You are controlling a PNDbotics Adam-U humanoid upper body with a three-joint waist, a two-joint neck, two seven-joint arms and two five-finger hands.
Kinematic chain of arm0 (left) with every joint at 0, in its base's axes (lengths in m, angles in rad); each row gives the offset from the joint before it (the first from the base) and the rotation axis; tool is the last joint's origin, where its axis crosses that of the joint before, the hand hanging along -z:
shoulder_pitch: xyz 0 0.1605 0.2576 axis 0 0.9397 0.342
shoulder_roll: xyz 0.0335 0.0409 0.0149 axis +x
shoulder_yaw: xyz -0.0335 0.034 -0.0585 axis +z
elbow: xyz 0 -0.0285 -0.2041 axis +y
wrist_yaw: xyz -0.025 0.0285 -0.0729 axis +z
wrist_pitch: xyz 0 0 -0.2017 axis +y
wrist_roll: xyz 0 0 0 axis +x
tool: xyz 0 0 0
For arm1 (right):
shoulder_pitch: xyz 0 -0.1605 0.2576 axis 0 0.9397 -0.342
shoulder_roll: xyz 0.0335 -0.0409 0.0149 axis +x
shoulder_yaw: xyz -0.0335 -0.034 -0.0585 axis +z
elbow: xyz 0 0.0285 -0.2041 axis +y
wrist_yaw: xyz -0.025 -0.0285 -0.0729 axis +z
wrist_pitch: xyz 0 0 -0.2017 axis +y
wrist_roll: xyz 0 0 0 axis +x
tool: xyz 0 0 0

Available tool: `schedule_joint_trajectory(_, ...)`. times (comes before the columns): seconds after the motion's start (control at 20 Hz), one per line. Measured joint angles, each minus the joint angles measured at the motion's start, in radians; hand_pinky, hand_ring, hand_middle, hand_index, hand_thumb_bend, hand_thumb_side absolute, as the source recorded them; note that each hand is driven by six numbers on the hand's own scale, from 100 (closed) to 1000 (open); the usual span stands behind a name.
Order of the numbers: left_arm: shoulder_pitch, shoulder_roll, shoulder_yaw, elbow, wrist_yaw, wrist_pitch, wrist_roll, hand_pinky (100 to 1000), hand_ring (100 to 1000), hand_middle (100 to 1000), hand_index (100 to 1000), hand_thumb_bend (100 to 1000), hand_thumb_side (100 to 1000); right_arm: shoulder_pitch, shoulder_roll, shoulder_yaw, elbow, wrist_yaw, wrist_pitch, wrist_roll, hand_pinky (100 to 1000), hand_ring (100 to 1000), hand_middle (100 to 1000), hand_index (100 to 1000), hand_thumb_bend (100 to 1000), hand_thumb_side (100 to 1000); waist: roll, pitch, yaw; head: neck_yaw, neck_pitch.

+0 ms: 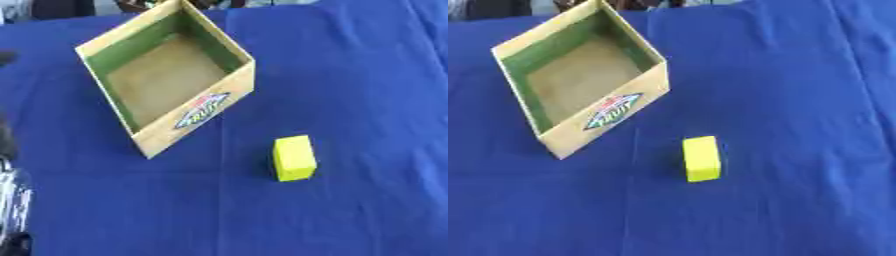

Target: Pick up objects on the table and place them in the box.

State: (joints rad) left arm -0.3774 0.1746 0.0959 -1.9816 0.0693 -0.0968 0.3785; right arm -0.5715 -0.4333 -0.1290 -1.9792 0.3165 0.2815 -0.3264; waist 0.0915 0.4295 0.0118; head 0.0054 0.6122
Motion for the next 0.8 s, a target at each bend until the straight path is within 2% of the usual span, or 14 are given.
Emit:
schedule_joint_trajectory(0.5, 0.001, 0.0, 0.0, 0.0, 0.0, 0.0, 0.0, 689, 783, 731, 826, 100, 927, -0.002, 0.007, 0.0, 0.0, 0.001, 0.001, 0.002, 732, 662, 584, 757, 100, 658, 0.0, 0.0, -0.003, 0.001, 0.0)
schedule_joint_trajectory(0.55, 0.001, 0.0, 0.0, 0.0, 0.0, 0.0, 0.0, 689, 783, 731, 827, 100, 927, -0.01, 0.006, 0.001, 0.0, 0.005, 0.002, 0.006, 736, 670, 589, 760, 164, 676, 0.0, 0.0, -0.002, 0.001, 0.0)
schedule_joint_trajectory(0.6, 0.001, 0.0, 0.0, 0.0, 0.0, 0.0, 0.0, 689, 783, 731, 827, 100, 927, -0.025, 0.001, 0.007, 0.0, 0.012, 0.004, 0.012, 736, 671, 592, 761, 100, 685, 0.0, 0.0, -0.002, 0.0, 0.0)
schedule_joint_trajectory(0.65, 0.002, 0.0, 0.0, 0.0, 0.0, 0.0, 0.0, 689, 783, 731, 827, 100, 926, -0.043, -0.007, 0.014, 0.0, 0.022, 0.006, 0.021, 743, 687, 606, 769, 100, 736, 0.0, 0.0, -0.001, 0.0, 0.001)
schedule_joint_trajectory(0.75, 0.005, 0.0, 0.0, 0.0, 0.0, 0.0, 0.0, 689, 783, 731, 827, 100, 927, -0.104, -0.033, 0.044, 0.005, 0.059, 0.01, 0.055, 753, 708, 627, 783, 171, 802, -0.001, -0.001, 0.001, -0.004, 0.002)
schedule_joint_trajectory(0.8, 0.007, 0.0, 0.0, 0.0, 0.0, 0.001, -0.001, 689, 783, 731, 827, 100, 927, -0.146, -0.048, 0.065, 0.015, 0.089, 0.01, 0.083, 753, 709, 630, 785, 177, 809, -0.001, -0.002, 0.001, -0.007, 0.002)
